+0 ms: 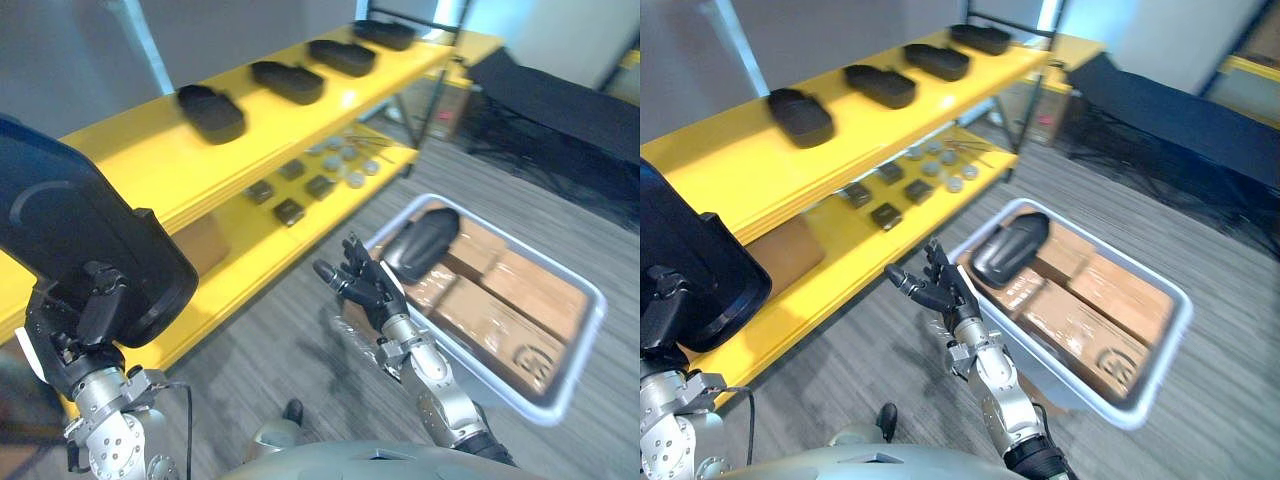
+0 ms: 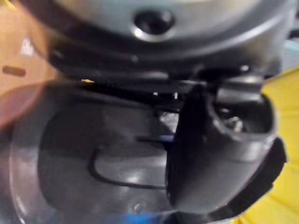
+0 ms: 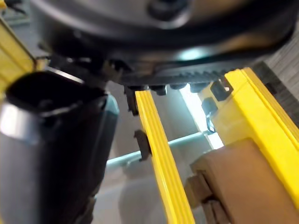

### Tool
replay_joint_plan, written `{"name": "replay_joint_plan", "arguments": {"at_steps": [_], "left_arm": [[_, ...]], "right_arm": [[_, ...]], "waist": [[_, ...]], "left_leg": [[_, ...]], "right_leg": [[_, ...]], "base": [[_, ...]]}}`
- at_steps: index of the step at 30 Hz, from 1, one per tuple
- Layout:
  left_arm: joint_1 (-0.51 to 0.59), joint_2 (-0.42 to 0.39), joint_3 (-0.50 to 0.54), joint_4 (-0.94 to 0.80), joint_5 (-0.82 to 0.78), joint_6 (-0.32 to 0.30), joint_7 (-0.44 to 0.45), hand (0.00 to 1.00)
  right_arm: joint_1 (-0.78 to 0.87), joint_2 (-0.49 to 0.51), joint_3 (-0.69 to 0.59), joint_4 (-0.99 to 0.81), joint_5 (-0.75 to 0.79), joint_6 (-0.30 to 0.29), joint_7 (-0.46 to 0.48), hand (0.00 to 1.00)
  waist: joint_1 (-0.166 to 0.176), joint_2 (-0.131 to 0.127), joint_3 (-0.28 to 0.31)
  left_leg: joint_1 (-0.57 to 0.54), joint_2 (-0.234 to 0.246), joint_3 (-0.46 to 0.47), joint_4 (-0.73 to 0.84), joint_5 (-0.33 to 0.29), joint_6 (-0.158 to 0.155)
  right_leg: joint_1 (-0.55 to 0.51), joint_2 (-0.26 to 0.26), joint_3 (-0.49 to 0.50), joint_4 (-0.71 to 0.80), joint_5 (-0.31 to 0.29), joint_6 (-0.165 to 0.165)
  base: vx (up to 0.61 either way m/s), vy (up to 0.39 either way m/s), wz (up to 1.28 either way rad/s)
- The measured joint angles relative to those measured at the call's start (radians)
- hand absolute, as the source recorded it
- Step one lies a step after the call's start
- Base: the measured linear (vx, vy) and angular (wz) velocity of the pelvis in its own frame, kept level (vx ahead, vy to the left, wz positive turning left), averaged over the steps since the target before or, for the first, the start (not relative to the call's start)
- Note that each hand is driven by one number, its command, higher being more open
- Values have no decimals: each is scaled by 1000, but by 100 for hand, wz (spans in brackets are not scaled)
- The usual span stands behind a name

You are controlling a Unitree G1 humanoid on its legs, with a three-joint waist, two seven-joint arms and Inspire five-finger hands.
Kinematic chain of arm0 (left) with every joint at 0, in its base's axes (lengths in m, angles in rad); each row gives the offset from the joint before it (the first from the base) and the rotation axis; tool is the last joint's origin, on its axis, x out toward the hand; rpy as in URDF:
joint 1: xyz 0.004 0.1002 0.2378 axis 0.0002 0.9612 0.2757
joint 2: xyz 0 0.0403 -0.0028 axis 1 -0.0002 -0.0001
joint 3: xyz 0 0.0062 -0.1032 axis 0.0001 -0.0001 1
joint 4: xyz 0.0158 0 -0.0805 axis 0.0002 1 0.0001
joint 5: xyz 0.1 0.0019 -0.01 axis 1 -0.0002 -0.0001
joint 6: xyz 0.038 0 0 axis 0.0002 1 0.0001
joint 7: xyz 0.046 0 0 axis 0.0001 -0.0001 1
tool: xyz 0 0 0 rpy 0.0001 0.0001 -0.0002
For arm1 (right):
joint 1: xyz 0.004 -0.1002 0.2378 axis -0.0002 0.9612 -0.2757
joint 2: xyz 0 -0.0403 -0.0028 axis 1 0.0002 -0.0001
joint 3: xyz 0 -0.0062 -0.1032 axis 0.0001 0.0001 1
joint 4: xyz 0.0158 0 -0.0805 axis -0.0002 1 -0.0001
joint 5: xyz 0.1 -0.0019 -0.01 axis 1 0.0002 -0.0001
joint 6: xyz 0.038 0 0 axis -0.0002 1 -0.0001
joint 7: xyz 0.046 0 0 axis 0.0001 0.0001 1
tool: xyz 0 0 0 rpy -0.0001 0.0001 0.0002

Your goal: Walk over and take three plastic housings, then place them on the shelf

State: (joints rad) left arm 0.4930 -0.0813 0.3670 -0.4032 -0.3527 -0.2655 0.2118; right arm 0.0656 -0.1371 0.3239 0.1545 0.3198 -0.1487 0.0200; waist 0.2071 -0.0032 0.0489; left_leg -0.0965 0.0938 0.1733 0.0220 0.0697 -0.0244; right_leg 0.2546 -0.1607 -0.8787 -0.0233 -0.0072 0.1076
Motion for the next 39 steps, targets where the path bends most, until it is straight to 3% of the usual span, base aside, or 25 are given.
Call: {"name": "replay_joint_plan", "arguments": {"at_steps": [3, 6, 8, 12, 15, 18, 22, 25, 26, 32, 36, 37, 39], "left_arm": [[12, 1, 12, -2, -22, -22, -33, 0], [35, 0, 11, -2, -45, -22, -37, 0], [49, -1, 1, -2, -46, -21, -53, 0], [62, 0, -16, -3, -67, -21, -121, 0], [31, 6, -58, -3, -111, -20, -155, 0], [-9, 23, -120, -3, -108, -19, -191, 0], [-14, 23, -169, -3, -109, -31, -204, 0], [-15, 35, -188, -3, -110, -40, -222, 0], [-16, 52, -198, -3, -108, -41, -240, 0], [-10, 72, -179, -6, -118, -42, -284, 0], [-12, 92, -136, -18, -118, -41, -357, 0], [-12, 88, -142, -18, -116, -39, -361, 0], [-13, 100, -145, -30, -108, -39, -362, 0]], "right_arm": [[-27, -9, -27, -5, 1, 16, -26, 100], [-52, 11, -28, -19, -1, 16, -4, 100], [-33, 17, -27, -52, -2, 19, 18, 100], [30, 5, -32, -71, -44, 34, 73, 100], [68, -25, -44, -72, -79, 33, 85, 100], [67, -40, -61, -72, -77, 25, 85, 100], [-3, -66, -59, -98, -77, 7, 112, 100], [-2, -64, -57, -138, -77, 3, 122, 100], [-3, -65, -58, -150, -76, 2, 122, 100], [-13, -42, -44, -159, -79, -43, 127, 100], [-2, 8, -50, -158, -82, -62, 79, 100], [2, 7, -60, -158, -91, -66, 60, 100], [3, 13, -85, -158, -129, -90, 31, 100]], "waist": [[11, 3, 4], [12, 2, 13], [7, -2, 22], [-23, -3, 24], [-48, -4, 44], [-50, -3, 61], [-49, 61, 112], [-78, 69, 125], [-77, 64, 128], [-30, 36, 137], [-14, -39, 135], [-24, -37, 131], [-27, -35, 127]], "left_leg": [[3, -40, -40, -5, 11, -1], [10, -58, -5, -9, 5, 4], [18, -65, 18, -10, -1, 13], [17, -65, 35, -23, 7, 20], [15, -70, -23, -26, 34, 26], [-4, -88, -87, -47, 74, 19], [-34, -76, -130, -46, 101, 6], [-43, -43, -30, -16, 102, 19], [-41, -37, 10, 1, 101, 24], [-54, -76, 12, 17, 89, 39], [-89, -136, 9, 103, 2, 68], [-85, -153, -24, 122, -11, 76], [-58, -158, -46, 108, -20, 92]], "right_leg": [[8, -55, -6, 86, -42, 10], [-10, -86, 33, 107, -73, 16], [-15, -100, 55, 109, -91, 27], [-61, -121, 93, 171, -120, 12], [-64, -122, 138, 226, -146, -16], [-78, -131, 172, 287, -207, 5], [-87, -114, 137, 343, -243, 23], [-40, -121, 62, 364, -260, 24], [-24, -132, 43, 378, -272, 30], [-8, -170, 10, 384, -308, 50], [25, -213, -19, 401, -279, 68], [-3, -256, 32, 519, -241, 4], [-81, -294, 171, 673, -149, -26]], "base": [[10, 172, 69], [-59, 105, -28], [-79, 44, -35], [-35, 27, -15], [-15, -5, 42], [-61, -40, 74], [-132, -82, 39], [-73, -60, 73], [2, -33, 55], [40, 19, 21], [184, 54, 39], [297, 143, 70], [228, 135, 48]]}}
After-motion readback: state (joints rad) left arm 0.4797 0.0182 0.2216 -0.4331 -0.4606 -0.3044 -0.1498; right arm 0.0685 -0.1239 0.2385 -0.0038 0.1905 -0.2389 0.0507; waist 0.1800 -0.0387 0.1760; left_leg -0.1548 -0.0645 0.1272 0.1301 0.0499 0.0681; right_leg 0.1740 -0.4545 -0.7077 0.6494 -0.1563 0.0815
